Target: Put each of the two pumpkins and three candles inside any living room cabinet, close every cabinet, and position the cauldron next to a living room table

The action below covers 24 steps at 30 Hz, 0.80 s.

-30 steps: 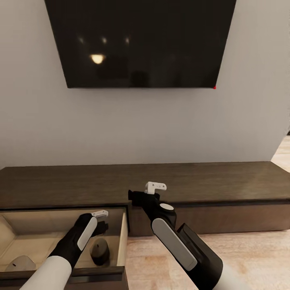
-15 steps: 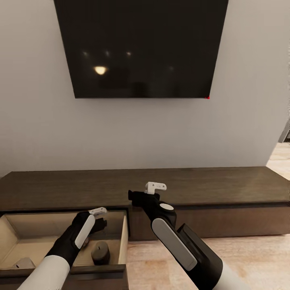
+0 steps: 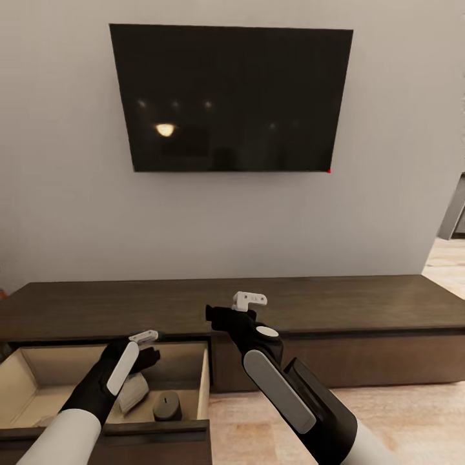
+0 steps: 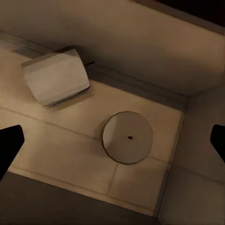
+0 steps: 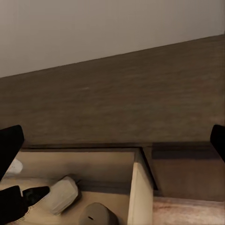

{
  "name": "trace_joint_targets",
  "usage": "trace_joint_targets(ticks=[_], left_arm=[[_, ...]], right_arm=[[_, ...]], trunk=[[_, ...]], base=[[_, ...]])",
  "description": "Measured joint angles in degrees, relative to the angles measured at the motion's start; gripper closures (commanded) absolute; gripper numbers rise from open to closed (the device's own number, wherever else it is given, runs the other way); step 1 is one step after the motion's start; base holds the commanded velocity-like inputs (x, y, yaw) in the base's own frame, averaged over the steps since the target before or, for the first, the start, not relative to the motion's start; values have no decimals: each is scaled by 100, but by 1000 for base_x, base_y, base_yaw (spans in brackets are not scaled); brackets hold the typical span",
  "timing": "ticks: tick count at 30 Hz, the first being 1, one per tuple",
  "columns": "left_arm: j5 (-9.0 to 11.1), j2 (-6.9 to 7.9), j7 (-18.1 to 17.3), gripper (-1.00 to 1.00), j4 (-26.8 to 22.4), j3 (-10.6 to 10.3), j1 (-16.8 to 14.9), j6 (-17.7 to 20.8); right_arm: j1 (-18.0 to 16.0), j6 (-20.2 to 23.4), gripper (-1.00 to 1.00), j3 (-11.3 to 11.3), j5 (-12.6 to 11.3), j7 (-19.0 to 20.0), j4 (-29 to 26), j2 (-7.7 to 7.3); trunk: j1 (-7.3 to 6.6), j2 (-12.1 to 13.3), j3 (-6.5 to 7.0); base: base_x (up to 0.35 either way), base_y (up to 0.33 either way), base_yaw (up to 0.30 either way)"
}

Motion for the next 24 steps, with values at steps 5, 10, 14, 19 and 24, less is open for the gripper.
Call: trace_joint_targets(ticks=[5, 10, 14, 19, 24], left_arm=[[323, 224, -6, -100, -50, 7, -2, 3], [1059, 570, -7, -100, -276, -6, 9, 1], [1229, 672, -8, -100, -302, -3, 12, 3], [1448, 758, -15, -100, -309, 33, 27, 2], [1586, 897, -18, -100, -304, 128, 35, 2]], right_arm=[[1, -1, -100, -1, 0, 1, -1, 0], [0, 0, -100, 0, 0, 0, 8, 0], [0, 0, -100, 0, 0, 0, 9, 0], [1, -1, -100, -1, 0, 0, 8, 0], [1, -1, -100, -1, 1, 0, 8, -1]], trunk=[[-11, 7, 111], [-26, 13, 222], [-36, 19, 311], [-46, 26, 421], [-99, 115, 523]], base=[[-187, 124, 0], [-56, 38, 0], [-31, 10, 0], [-220, 93, 0], [-297, 150, 0]])
